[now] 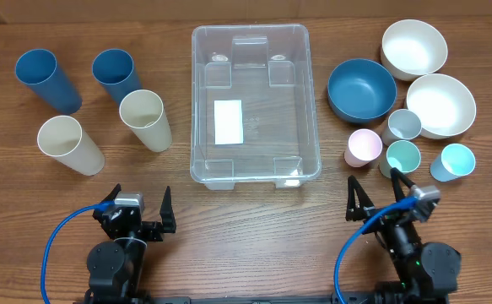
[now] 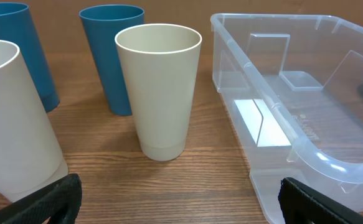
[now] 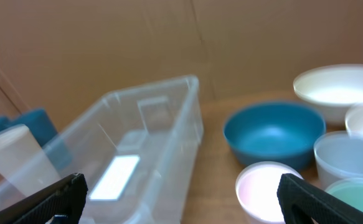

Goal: Pack container

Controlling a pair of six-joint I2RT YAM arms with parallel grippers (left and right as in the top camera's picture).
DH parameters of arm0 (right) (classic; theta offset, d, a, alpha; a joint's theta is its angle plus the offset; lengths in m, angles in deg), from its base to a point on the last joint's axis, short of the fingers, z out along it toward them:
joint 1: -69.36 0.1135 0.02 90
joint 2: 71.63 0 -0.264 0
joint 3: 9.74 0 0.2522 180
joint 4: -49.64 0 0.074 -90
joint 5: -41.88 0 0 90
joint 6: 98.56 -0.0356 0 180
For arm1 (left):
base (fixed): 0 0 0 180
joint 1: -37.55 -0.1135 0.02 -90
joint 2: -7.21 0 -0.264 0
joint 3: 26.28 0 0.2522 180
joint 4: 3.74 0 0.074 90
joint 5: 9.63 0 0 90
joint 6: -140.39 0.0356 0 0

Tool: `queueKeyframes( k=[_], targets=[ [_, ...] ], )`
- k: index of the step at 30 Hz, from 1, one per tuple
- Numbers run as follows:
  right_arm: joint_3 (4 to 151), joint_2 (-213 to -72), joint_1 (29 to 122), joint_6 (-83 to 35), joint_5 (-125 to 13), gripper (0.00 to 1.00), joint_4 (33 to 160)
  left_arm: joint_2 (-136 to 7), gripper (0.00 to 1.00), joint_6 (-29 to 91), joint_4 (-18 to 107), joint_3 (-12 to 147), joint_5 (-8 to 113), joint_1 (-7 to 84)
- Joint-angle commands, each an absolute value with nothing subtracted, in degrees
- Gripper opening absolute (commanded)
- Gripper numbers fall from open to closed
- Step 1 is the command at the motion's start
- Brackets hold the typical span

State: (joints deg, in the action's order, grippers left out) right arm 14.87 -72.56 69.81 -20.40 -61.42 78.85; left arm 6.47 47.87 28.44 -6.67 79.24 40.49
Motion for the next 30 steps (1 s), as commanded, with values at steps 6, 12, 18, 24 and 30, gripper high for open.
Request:
queueKeyframes(
  k=[6,12,18,24,30],
  targets=[
    [35.9,-93.1,69.7,-18.6,-66.6,1.0,88.6,7.0,1.0,49.0,28.2,-7.0,78.4,40.1],
    [45.4,-103.7,69.7,-18.6,-69.8,1.0,93.8,7.0,1.0,49.0,28.2,-7.0,78.4,40.1],
    [45.3,-103.8,69.7,-18.6,-69.7,1.0,95.5,6.9,1.0,49.0,28.2,-7.0,78.4,40.1],
    [50.2,-110.2,69.7,-18.8,-69.7,1.0,98.3,7.0,1.0,49.0,28.2,-7.0,78.4,40.1],
    [76.1,-134.1,69.7,-17.1,-69.6,1.0,114.9,7.0,1.0,49.0,28.2,-7.0,78.4,40.1]
  ],
)
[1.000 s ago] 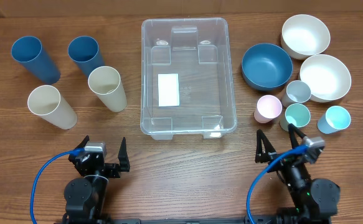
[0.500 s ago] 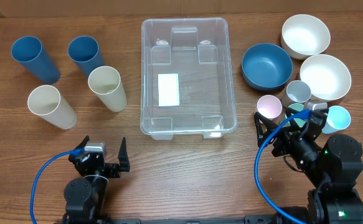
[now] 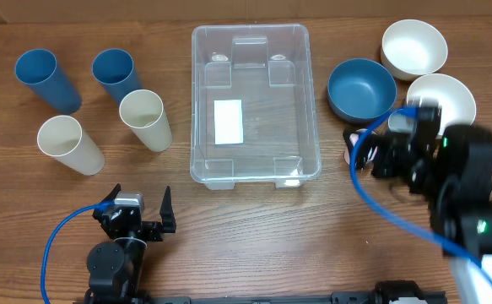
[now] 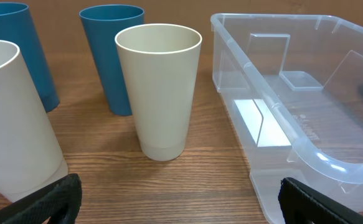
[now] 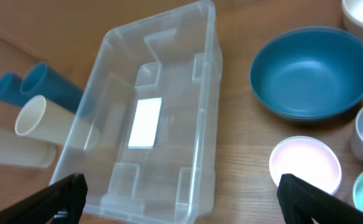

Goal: Pack container

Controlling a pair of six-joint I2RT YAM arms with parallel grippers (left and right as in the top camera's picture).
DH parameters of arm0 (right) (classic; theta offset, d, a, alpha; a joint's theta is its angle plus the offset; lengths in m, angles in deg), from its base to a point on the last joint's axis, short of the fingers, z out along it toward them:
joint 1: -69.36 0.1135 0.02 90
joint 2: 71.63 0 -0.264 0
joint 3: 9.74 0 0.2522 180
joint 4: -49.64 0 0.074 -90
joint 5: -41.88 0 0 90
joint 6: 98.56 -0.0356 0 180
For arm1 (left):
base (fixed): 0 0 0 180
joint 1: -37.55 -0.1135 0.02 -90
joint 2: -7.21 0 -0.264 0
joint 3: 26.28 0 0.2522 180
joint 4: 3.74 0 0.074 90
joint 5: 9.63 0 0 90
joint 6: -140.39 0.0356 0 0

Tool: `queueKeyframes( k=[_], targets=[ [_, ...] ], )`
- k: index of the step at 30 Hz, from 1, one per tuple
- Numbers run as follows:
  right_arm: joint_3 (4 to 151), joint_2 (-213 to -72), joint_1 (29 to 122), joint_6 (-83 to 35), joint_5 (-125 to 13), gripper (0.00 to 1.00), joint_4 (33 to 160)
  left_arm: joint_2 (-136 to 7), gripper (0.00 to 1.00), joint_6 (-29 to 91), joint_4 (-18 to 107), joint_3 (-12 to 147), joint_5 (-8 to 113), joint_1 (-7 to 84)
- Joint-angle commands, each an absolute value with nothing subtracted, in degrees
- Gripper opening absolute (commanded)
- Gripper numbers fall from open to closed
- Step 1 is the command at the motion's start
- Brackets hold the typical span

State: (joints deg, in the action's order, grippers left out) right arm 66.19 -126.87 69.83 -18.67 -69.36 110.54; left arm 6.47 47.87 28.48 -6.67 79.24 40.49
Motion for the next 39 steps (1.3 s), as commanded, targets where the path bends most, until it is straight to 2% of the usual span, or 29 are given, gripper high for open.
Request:
queueKeyframes(
  k=[1,4,8,21,25,30,39],
  targets=[
    [79.8,-137.5,69.7,-17.1,-69.6,1.0,117.4,7.0,1.0,49.0,28.2,-7.0,78.4,40.1],
    [87.7,-146.2,69.7,-17.1,-68.0,1.0,121.7,6.9,1.0,49.0,28.2,-7.0,78.4,40.1],
    [90.1,-151.6,69.7,-17.3,-64.5,1.0,121.8,7.0,1.0,49.0,28.2,-7.0,78.4,40.1],
    [90.3,-152.2,69.7,-16.1,-62.1,1.0,122.8,7.0,1.0,49.0,28.2,-7.0,78.4,40.1],
    [96.1,-154.0,69.6,-16.3,-59.5,1.0,124.1,7.0,1.0,49.0,28.2,-7.0,78.4,40.1],
    [106.2,-165.1,69.5,-17.5,-58.4,1.0,127.0,7.0,1.0,49.0,28.2,-7.0,78.4,40.1],
    [107.2,-178.2,64.5,-16.2,-56.8,1.0,123.9,7.0,1.0,49.0,28.2,-7.0,78.4,40.1]
  ],
)
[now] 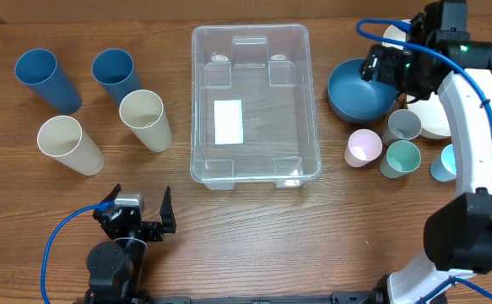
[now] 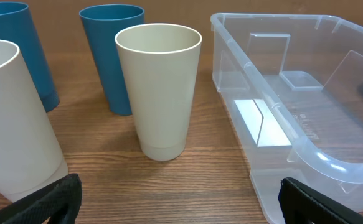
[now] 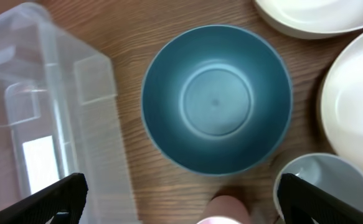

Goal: Pack container
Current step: 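Reach the right gripper to the blue bowl and grasp its rim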

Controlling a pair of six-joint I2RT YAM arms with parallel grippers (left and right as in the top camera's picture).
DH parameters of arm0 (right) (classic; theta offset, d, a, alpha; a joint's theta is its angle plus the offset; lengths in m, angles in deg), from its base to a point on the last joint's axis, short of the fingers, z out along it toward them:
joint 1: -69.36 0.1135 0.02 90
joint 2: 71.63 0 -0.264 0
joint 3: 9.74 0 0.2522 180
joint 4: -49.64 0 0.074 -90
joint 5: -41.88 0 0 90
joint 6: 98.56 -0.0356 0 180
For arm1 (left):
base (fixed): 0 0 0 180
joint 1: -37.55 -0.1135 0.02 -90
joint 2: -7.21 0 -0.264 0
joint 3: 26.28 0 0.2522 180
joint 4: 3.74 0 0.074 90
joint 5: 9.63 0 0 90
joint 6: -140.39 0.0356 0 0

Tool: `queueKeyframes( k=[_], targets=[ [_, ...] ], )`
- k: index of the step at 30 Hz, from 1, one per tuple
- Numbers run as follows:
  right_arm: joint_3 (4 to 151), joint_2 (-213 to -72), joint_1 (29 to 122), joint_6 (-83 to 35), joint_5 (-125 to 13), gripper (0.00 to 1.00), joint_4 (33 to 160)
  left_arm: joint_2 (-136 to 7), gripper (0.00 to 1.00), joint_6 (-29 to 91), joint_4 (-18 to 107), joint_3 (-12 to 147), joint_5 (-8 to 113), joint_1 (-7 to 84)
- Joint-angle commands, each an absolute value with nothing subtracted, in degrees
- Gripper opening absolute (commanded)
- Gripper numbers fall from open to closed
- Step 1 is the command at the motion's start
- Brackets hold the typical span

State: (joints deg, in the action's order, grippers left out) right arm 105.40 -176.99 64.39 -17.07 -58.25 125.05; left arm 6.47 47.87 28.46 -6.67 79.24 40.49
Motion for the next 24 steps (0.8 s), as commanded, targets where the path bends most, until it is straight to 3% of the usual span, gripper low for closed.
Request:
queueKeyframes(
  k=[1,24],
  targets=[
    [107.2,-178.5,64.5,-16.4,-56.5,1.0,123.3,7.0,1.0,49.0,28.2,-7.0,78.4,40.1],
    [107.1,-192.2,63.8,-13.0,-45.1,1.0,111.5,7.0,1.0,49.0,28.2,-7.0,78.4,40.1]
  ],
)
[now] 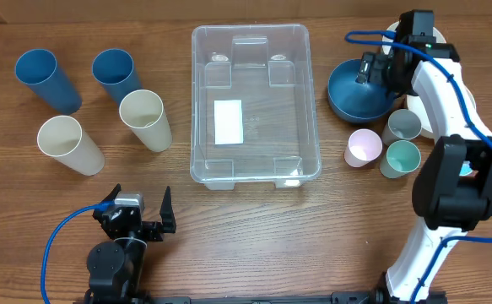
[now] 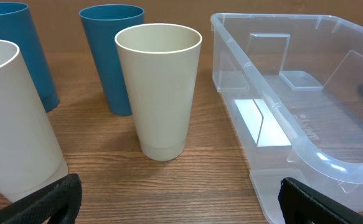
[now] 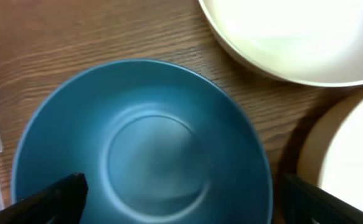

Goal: Pack container
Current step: 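Reach the right gripper to the blue bowl and grasp its rim, then lift the blue bowl and lower it into the clear container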

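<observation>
The clear plastic container [image 1: 203,101] stands empty mid-table. Right of it is a dark blue bowl [image 1: 351,97], which fills the right wrist view [image 3: 144,149]. My right gripper [image 1: 372,74] hangs open just above the bowl, its fingertips [image 3: 56,199] spread to either side of the bowl's inside and holding nothing. My left gripper [image 1: 137,216] rests open near the front edge, facing a cream tumbler [image 2: 159,87] and the container [image 2: 306,106].
Two blue tumblers [image 1: 39,74] and two cream tumblers [image 1: 144,116] stand at the left. A pink cup [image 1: 364,146], a grey cup [image 1: 404,125] and a teal cup [image 1: 402,158] sit right of the container. White bowls [image 3: 293,37] lie beyond the blue bowl, partly under my right arm.
My right gripper has come down closer over the blue bowl, which now fills its view. It stays open. The left arm and all the cups are unchanged.
My right gripper first rested open near the front right edge. Then it was raised over the small cups, later above the blue bowl at the back right, and now low over that bowl. The left arm has stayed put; nothing has been moved.
</observation>
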Controlling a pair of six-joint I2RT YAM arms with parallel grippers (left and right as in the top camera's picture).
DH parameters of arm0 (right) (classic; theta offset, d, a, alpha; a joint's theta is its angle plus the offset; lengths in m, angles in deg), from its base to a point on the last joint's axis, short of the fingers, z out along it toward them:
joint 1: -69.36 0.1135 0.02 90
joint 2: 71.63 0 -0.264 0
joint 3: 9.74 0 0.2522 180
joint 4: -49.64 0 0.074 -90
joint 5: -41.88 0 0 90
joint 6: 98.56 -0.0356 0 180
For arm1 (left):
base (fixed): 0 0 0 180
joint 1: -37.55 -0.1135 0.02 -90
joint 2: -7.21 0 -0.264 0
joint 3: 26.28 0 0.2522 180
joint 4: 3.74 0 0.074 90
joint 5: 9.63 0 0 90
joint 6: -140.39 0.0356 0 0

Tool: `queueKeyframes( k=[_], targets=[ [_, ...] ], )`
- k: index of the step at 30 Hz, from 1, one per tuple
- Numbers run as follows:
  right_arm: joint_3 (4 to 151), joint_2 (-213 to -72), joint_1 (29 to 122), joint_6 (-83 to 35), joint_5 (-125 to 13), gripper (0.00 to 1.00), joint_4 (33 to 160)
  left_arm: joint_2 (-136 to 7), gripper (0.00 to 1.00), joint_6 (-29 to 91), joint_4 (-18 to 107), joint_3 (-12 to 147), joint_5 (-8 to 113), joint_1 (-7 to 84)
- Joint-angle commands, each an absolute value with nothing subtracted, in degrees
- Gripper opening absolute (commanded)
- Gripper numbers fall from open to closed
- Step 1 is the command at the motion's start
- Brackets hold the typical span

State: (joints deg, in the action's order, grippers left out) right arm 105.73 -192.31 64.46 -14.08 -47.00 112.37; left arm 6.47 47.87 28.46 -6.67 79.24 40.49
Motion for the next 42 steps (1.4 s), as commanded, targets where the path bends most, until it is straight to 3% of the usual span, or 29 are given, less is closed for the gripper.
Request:
queueKeyframes(
  k=[1,10,14,15,16,19,26,28,36,42],
  targets=[
    [107.1,-192.2,63.7,-12.9,-45.1,1.0,111.2,7.0,1.0,49.0,28.2,-7.0,78.4,40.1],
    [107.1,-196.7,61.6,-12.9,-45.9,0.99,108.5,7.0,1.0,49.0,28.2,-7.0,78.4,40.1],
    [107.1,-199.0,61.6,-13.0,-46.9,0.93,107.6,7.0,1.0,49.0,28.2,-7.0,78.4,40.1],
    [107.1,-199.3,61.6,-13.0,-46.9,0.89,107.6,7.0,1.0,49.0,28.2,-7.0,78.4,40.1],
    [107.1,-199.4,61.6,-13.0,-46.9,0.78,107.5,7.0,1.0,49.0,28.2,-7.0,78.4,40.1],
    [107.1,-199.4,61.6,-13.0,-46.9,0.57,107.6,7.0,1.0,49.0,28.2,-7.0,78.4,40.1],
    [107.1,-199.4,61.6,-13.2,-46.9,0.19,108.1,7.0,1.0,49.0,28.2,-7.0,78.4,40.1],
    [107.1,-199.4,61.6,-13.2,-46.9,0.04,108.2,7.0,1.0,49.0,28.2,-7.0,78.4,40.1],
    [107.3,-199.3,61.6,-13.3,-47.5,0.04,108.6,7.0,1.0,49.0,28.2,-7.0,78.4,40.1],
    [117.7,-197.7,62.4,-14.5,-53.4,0.04,119.0,7.0,1.0,49.0,28.2,-7.0,78.4,40.1]
  ],
)
